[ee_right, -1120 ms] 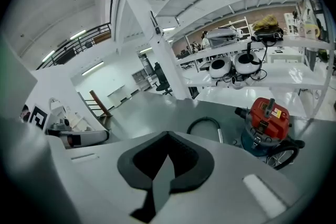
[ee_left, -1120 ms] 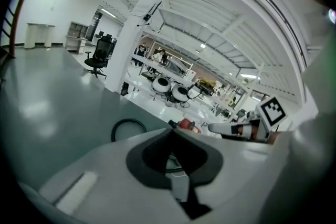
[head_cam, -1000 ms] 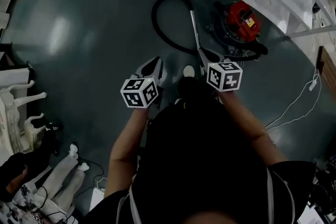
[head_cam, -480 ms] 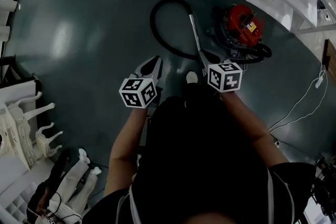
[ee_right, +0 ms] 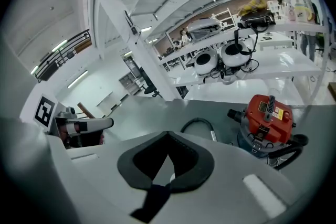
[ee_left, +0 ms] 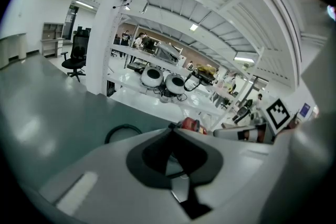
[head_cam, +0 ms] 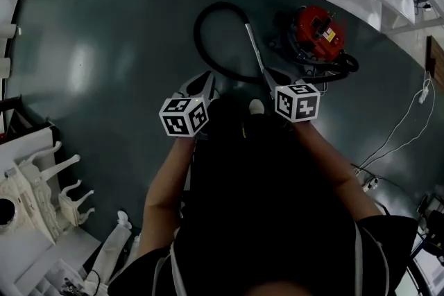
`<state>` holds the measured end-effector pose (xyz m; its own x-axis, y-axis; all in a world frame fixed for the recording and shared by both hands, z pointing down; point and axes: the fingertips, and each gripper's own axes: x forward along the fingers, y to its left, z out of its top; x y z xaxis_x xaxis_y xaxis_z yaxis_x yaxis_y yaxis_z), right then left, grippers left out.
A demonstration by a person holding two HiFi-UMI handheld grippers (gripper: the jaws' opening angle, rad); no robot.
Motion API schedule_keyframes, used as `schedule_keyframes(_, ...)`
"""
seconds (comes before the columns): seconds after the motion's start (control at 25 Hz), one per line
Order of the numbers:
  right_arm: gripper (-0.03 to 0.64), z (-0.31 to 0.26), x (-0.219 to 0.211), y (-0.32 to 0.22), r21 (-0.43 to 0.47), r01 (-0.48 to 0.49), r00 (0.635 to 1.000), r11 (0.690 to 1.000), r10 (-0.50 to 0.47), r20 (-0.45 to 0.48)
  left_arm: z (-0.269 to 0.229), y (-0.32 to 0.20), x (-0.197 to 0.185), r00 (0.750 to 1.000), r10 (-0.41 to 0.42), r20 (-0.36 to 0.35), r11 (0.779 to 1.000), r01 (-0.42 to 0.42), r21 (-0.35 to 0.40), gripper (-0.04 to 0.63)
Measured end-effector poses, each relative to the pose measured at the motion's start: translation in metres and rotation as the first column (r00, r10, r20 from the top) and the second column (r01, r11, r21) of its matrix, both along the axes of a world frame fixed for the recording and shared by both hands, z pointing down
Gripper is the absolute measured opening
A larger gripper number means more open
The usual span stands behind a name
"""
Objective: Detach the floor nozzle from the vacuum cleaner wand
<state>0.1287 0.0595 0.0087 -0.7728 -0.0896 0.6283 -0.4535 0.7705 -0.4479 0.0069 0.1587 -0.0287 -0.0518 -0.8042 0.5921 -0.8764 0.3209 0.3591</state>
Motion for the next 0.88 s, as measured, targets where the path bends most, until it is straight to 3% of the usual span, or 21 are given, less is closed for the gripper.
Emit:
schedule_keyframes(0.32,-0.008,-0.005,-0.043,-0.019,0.003,-0.157,0.988,0.988,0.157,-0.01,0.001,-0.042,-0.05,0.984,0.175,0.0,0.984,-0.175,-0.002,0.008)
schedule_keyframes(0.72,-0.008,-0.006,-0.114,-0.002,-0.015,-0.316,0.948,0.949,0.315,-0.053,0.013,-0.048,-0.135,0.928,0.371,-0.041,0.926,-0.373,-0.059,0.008)
schedule_keyframes(0.88,-0.008,0.001,-0.117,0.001,-0.01,-0.388,0.919,0.921,0.386,-0.076,0.027,-0.056,-0.145,0.891,0.45,-0.059,0.888,-0.454,-0.077,0.008)
